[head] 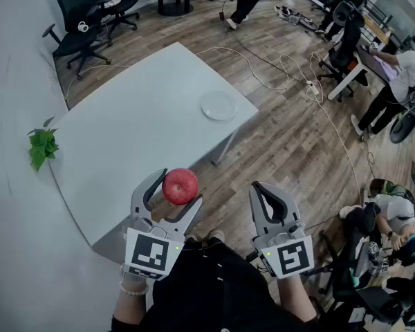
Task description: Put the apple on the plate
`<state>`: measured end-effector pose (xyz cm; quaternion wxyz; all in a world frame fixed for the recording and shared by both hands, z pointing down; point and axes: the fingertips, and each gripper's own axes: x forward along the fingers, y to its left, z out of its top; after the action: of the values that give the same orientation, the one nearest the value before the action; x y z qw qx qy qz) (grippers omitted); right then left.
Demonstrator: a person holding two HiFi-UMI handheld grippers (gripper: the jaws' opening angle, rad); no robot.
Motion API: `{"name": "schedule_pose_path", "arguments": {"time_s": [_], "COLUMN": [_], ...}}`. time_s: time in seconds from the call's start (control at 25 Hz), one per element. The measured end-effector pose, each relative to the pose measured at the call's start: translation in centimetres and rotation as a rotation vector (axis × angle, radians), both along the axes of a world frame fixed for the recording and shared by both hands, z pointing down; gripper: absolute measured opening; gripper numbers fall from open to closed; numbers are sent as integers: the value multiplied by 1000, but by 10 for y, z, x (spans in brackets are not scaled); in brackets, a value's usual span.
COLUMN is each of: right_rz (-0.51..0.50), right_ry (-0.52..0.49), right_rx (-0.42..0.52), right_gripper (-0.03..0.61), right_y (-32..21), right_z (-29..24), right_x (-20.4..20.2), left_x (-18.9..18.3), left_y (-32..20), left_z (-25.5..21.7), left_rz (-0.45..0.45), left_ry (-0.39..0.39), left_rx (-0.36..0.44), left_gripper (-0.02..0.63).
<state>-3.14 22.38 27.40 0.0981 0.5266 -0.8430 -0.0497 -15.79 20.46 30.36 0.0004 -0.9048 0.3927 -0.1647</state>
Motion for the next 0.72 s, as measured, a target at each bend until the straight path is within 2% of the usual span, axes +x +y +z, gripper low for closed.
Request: {"name": "schedule_pose_path", "arguments": {"time_s": [0.4, 0.72], "right_rz": [-5, 29], "right_ry": [-2, -10], "right_rx": [4, -1], "right_gripper": [41, 41], "right_y": [-2, 0], "right_z": [-1, 0], "right_x": [-1, 4], "left_x": [2, 3], "left_y": [-2, -2], "left_z": [-3, -2], "left_rz": [3, 17], "left_ry": [1, 12], "left_rx": [11, 13], "left_gripper": [357, 358]}}
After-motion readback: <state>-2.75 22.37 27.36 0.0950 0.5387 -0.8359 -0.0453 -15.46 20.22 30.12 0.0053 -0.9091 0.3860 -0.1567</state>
